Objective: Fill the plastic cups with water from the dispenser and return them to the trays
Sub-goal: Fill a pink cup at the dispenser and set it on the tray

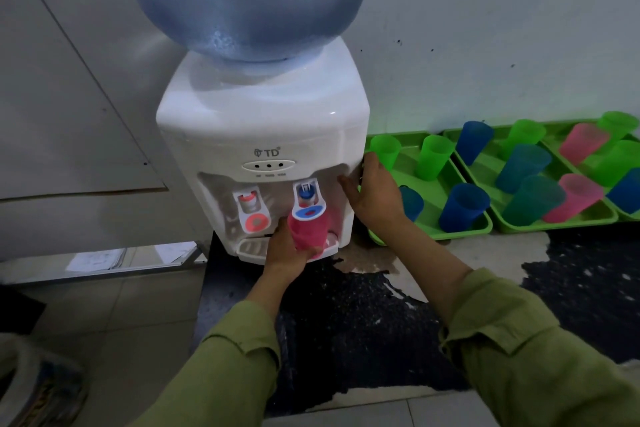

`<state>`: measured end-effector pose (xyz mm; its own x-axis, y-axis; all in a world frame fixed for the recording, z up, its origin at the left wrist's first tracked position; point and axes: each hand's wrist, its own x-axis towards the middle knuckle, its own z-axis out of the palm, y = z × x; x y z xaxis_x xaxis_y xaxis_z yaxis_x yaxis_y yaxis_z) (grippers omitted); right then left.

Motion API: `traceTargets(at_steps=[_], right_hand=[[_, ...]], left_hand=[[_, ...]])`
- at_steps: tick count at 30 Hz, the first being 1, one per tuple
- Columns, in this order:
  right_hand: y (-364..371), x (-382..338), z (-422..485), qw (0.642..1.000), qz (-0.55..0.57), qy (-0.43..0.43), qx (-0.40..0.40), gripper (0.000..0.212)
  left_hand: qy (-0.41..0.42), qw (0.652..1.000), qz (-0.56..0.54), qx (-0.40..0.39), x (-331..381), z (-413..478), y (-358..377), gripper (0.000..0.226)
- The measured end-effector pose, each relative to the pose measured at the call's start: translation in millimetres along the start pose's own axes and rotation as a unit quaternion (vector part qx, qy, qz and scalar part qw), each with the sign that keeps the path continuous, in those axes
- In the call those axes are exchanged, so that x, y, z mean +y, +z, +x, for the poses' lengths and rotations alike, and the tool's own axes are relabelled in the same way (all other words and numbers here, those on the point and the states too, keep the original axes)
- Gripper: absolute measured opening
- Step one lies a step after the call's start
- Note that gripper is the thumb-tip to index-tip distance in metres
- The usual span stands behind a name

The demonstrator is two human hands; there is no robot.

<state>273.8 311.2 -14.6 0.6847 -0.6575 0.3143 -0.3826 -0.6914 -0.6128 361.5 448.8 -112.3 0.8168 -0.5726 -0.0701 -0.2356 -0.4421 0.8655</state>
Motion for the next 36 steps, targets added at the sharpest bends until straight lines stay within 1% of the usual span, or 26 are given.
traceTargets(at_steps=[7,19,25,32,36], right_hand=[[-1,1,3,1.0,-0.017,-0.005,-0.01,0.042],[-4,0,3,0.999,-0.001,0.014,-0.03,0.042],[-4,-2,2,0.999,0.009,0.019,-0.024,0.042],[-7,-7,0,0.998,0.037,0.048,-0.021,0.039],[-12,-15,0,0.995,0.049,0.081,-0.04,0.036]], left_hand=[[-0.001,1.0,-0.007,-0.003,-1,-1,0,0.079],[-0.001,1.0,-0.008,-0.002,0,-2,0,0.081],[-0.003,1.0,-0.009,-0.006,2,-3,-1,0.082],[-0.012,1.0,-0.021,-0.01,5,-4,-1,0.082],[-0.009,1.0,-0.009,-0.006,5,-5,-2,0.081]])
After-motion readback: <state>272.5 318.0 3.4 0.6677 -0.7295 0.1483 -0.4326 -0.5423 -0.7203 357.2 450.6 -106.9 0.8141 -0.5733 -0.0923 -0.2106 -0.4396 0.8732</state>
